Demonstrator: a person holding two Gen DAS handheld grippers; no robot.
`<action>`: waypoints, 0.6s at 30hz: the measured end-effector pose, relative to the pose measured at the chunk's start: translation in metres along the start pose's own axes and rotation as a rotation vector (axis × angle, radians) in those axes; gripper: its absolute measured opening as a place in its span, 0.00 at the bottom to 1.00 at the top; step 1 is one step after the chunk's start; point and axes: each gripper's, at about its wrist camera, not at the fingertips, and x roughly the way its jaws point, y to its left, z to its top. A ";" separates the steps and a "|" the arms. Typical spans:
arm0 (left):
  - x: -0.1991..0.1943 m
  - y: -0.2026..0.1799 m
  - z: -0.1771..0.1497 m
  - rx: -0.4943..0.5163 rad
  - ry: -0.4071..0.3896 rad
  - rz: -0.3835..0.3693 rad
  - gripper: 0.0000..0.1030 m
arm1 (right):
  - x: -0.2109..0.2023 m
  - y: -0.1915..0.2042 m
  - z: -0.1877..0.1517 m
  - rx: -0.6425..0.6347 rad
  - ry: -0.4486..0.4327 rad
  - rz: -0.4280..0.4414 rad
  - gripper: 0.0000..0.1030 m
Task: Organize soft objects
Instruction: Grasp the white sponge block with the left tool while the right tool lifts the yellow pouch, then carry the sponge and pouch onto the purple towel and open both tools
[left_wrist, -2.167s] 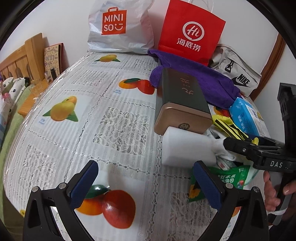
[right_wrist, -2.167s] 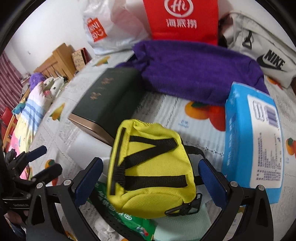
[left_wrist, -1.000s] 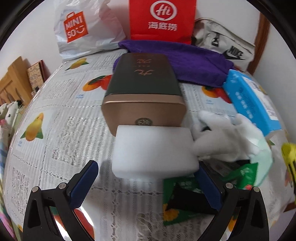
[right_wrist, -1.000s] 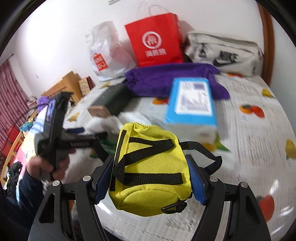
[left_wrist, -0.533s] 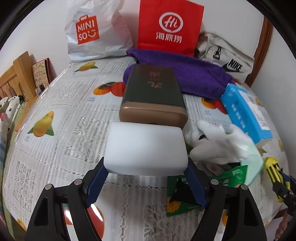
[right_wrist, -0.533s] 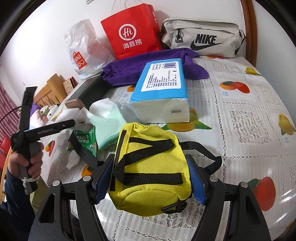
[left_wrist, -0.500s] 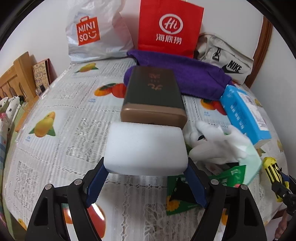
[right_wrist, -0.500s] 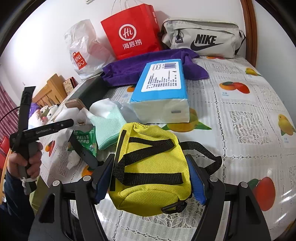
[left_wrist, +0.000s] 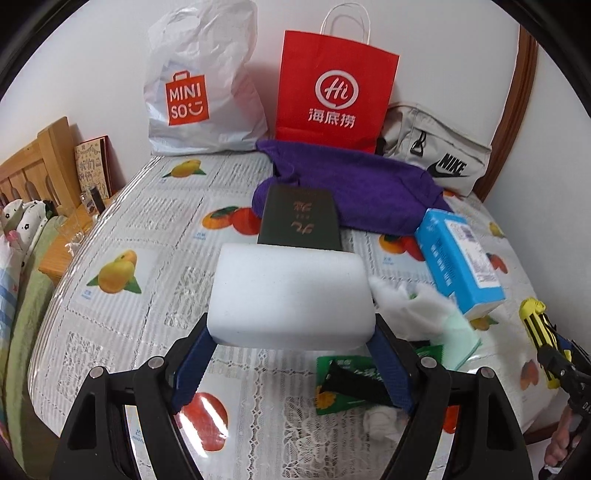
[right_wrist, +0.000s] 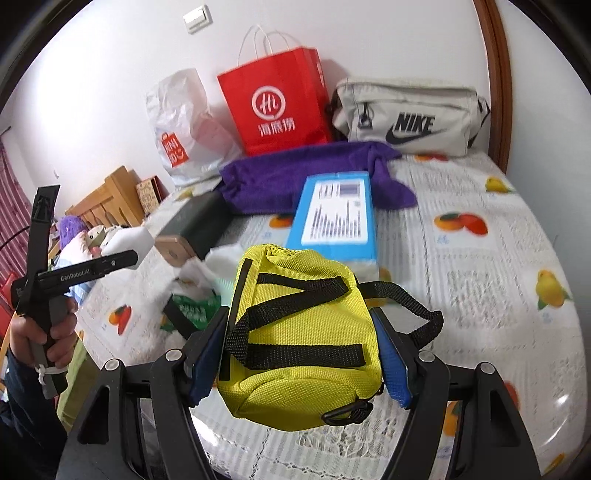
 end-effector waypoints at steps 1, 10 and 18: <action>-0.001 -0.001 0.003 0.000 -0.001 -0.001 0.77 | -0.002 0.001 0.004 -0.003 -0.008 -0.001 0.70; -0.005 -0.007 0.037 0.016 -0.030 -0.006 0.77 | -0.002 0.008 0.057 -0.042 -0.074 -0.021 0.70; 0.019 -0.006 0.066 0.006 -0.006 0.000 0.77 | 0.022 0.005 0.101 -0.046 -0.096 -0.022 0.70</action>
